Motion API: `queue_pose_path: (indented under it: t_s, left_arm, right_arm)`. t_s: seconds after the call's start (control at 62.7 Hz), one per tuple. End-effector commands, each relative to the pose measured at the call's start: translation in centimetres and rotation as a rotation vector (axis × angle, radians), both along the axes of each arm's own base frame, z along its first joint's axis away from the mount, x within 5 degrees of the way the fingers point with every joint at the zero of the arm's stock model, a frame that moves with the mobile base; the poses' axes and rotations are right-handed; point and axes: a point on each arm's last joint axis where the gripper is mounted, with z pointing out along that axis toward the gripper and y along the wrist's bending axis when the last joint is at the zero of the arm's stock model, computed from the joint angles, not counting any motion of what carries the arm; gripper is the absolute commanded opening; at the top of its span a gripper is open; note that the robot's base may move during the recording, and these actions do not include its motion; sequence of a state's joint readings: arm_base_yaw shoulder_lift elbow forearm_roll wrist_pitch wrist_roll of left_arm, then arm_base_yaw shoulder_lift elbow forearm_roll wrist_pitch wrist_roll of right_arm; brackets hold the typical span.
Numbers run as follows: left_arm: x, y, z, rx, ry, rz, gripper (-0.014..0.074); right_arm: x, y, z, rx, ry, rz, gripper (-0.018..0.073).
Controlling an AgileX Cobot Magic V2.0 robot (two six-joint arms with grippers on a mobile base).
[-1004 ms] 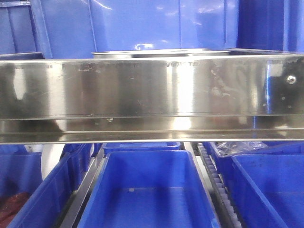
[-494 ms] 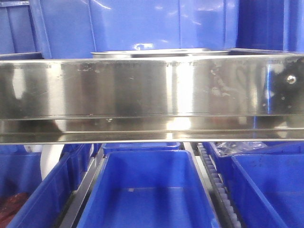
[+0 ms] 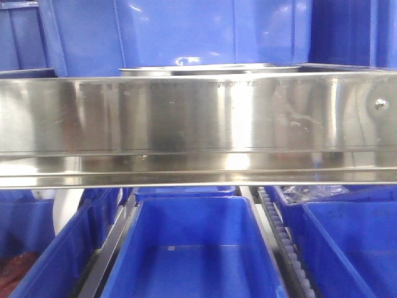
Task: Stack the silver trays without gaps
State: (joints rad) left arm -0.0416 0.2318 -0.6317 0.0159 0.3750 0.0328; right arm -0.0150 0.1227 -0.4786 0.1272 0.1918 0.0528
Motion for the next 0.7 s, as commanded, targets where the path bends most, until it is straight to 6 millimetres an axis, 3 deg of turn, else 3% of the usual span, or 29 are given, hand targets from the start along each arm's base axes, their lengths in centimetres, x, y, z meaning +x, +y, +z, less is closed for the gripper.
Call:
queue_pose_path:
  t_s: [0.0,0.159,0.367,0.526,0.685]
  left_arm:
    - [1.6,-0.1,2.7,-0.004,0.004,-0.003,0.0465]
    - [4.4,-1.4,5.0,0.082,0.109,-0.14,0.0464]
    - [8.6,-5.9,7.2,0.161,0.279,-0.467,0.0464]
    - [12.6,-10.3,8.5,0.197,0.373,-0.618,0.0464]
    - [17.4,-13.9,9.0,0.118,0.519,-0.646,0.0464]
  right_arm:
    - [0.8,0.0,2.7,-0.007,-0.035,-0.004,0.0628]
    - [3.1,0.0,4.8,-0.011,0.097,0.009,0.0624]
    - [5.6,0.7,9.3,-0.017,0.227,0.086,0.0624]
    - [9.0,2.7,11.7,-0.082,0.348,0.244,0.0624]
    - [13.7,5.9,12.0,-0.142,0.554,0.386,0.0624]
